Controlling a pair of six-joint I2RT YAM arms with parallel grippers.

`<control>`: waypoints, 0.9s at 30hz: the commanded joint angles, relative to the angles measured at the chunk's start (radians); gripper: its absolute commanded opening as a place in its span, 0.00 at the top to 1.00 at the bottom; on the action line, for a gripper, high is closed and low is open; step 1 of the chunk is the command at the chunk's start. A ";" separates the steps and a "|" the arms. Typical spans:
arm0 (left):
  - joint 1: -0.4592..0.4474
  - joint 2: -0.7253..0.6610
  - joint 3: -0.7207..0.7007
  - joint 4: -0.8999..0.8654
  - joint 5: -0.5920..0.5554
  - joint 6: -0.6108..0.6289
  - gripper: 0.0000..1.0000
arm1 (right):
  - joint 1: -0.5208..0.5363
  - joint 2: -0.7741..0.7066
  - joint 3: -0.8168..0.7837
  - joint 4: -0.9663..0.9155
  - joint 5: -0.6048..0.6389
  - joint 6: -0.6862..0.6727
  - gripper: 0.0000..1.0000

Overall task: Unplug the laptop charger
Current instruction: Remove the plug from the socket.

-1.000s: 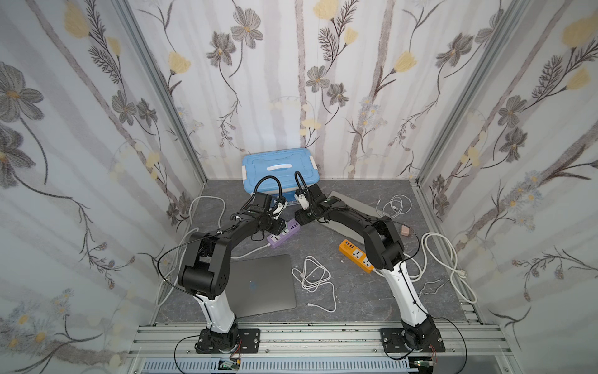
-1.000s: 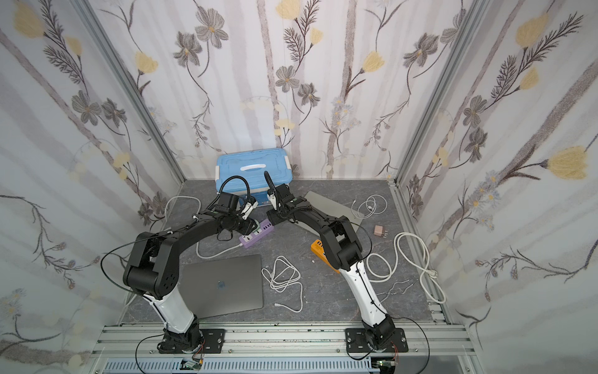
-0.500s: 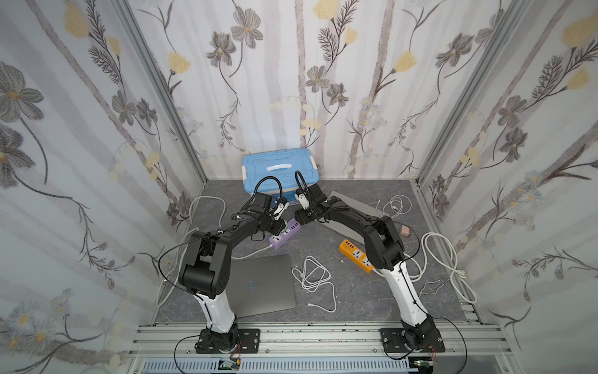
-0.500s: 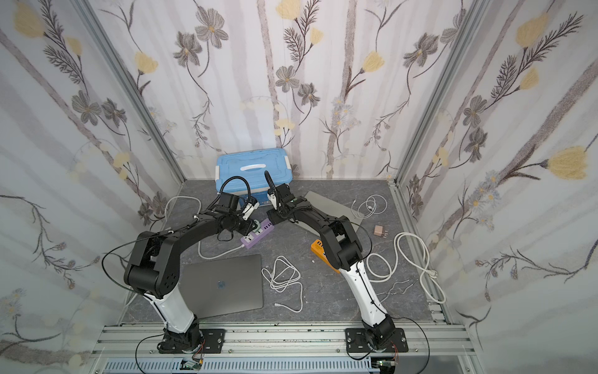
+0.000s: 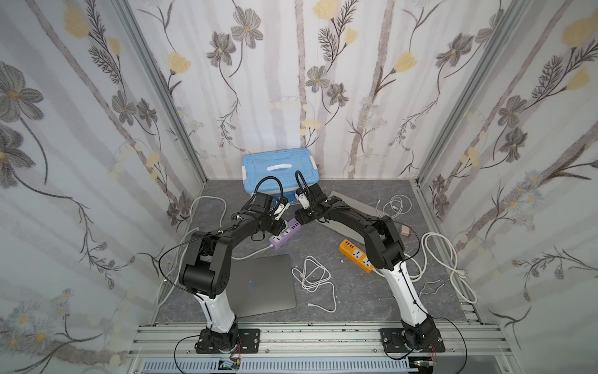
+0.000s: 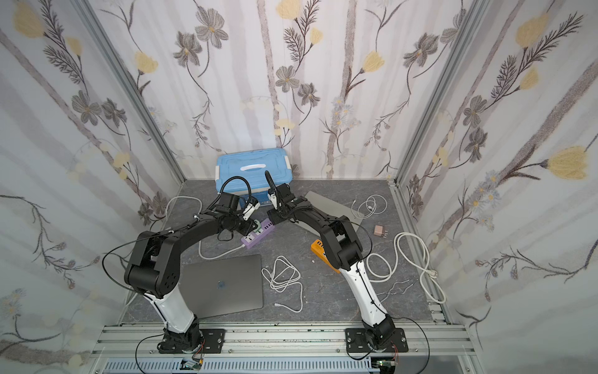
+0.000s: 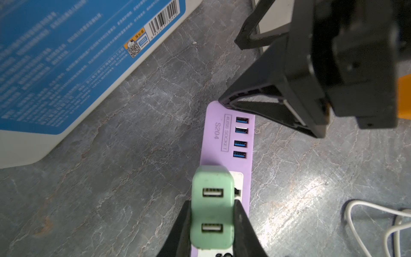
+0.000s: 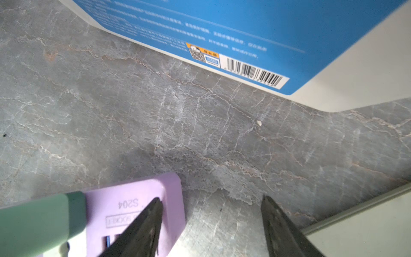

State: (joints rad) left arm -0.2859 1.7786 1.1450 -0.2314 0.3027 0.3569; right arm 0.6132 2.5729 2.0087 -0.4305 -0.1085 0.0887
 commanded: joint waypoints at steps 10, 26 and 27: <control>-0.033 -0.008 -0.039 0.059 -0.133 0.060 0.97 | 0.012 -0.083 -0.128 0.032 -0.014 0.002 0.15; -0.039 -0.028 -0.050 0.074 -0.135 0.057 0.99 | 0.044 -0.082 -0.110 0.043 -0.160 0.021 0.17; -0.039 -0.029 -0.051 0.076 -0.135 0.056 0.99 | 0.044 -0.078 -0.103 0.037 -0.152 0.022 0.17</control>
State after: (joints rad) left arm -0.3256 1.7565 1.0985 -0.1593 0.1886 0.3969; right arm 0.6586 2.4973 1.8923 -0.4049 -0.2302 0.0994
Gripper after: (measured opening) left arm 0.257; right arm 0.827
